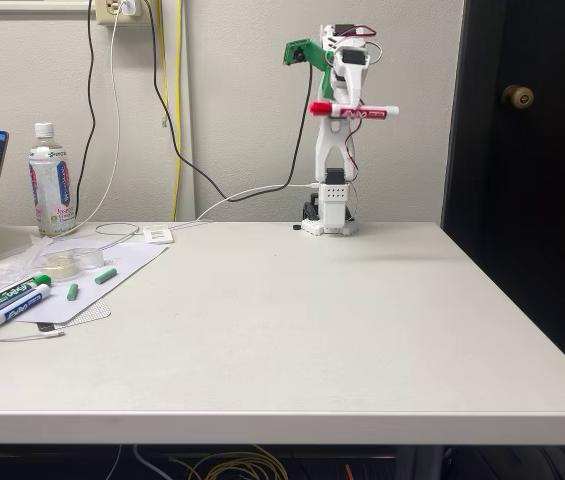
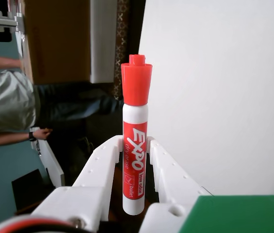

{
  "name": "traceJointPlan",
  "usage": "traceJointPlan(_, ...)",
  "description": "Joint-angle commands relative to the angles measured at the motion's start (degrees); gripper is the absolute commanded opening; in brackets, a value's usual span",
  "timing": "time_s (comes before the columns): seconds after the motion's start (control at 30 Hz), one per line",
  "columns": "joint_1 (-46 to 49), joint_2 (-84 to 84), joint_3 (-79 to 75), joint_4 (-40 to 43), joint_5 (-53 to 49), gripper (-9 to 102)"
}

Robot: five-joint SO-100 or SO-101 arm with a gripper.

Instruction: Pick up the red marker.

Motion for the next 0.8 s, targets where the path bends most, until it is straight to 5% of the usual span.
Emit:
traceJointPlan(0.0, -0.35, 8.35, 5.71, -2.29, 0.26, 4)
traceJointPlan(0.77, 0.18, 45.18, 70.05, -46.41, -1.93, 4)
